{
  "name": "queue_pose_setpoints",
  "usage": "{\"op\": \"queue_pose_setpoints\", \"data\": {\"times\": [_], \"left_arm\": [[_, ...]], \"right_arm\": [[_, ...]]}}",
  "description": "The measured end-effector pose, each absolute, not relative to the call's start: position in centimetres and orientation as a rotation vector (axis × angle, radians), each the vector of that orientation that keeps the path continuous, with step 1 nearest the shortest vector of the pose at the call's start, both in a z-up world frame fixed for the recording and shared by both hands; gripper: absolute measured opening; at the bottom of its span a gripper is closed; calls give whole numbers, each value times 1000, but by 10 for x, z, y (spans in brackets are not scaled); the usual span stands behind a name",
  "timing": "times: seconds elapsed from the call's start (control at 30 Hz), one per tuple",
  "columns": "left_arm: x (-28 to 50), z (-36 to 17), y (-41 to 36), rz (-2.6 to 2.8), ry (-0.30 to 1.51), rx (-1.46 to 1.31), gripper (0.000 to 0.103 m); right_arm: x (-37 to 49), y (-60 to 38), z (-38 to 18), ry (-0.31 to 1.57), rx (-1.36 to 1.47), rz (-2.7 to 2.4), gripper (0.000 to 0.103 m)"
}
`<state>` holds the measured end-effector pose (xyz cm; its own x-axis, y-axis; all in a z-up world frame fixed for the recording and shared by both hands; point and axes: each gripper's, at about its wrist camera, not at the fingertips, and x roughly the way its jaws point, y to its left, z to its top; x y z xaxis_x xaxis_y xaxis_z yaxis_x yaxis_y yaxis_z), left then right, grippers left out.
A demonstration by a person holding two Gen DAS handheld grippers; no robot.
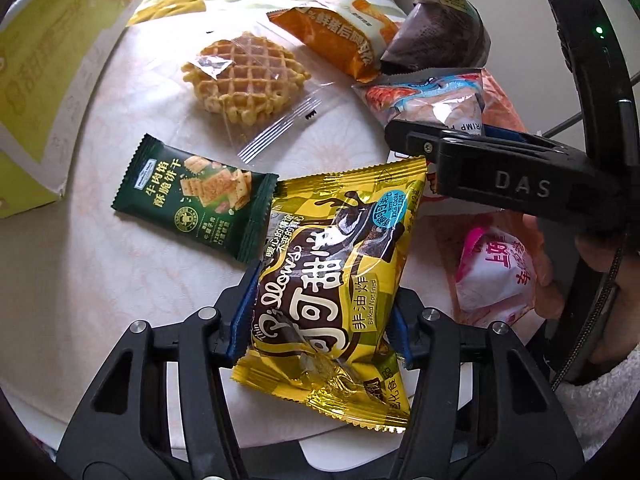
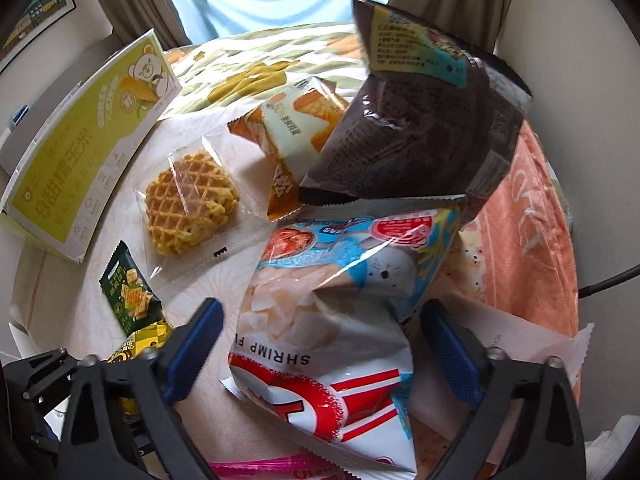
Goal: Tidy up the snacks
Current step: 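Grasp the gold chocolate packet with the left tool while the right grasps the white shrimp-chip bag, then carry both packets over the yellow box and open both tools to drop them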
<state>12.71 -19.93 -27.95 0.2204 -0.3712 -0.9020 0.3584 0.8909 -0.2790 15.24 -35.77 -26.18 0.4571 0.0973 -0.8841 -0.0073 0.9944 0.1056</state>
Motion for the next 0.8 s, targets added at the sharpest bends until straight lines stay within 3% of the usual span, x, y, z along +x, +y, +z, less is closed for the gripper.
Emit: {"op": "queue_pose_setpoints", "data": {"times": [0.17,0.23,0.4,0.8], "left_arm": [[128,-279,-198,-503,1250,-18,51],[128,-281,-198,-503,1252,-18,51],[130,-282,-199,-501,1259,-20,51],[130,-258,-193,-514,1209,-25,51]], "right_arm": [[157,-355,-266,1113,83,72,78],[157,-355,-267,1115,76,68,68],[158,-355,-264,1115,76,73,61],[144,-357,-235,1083,161,88,60]]}}
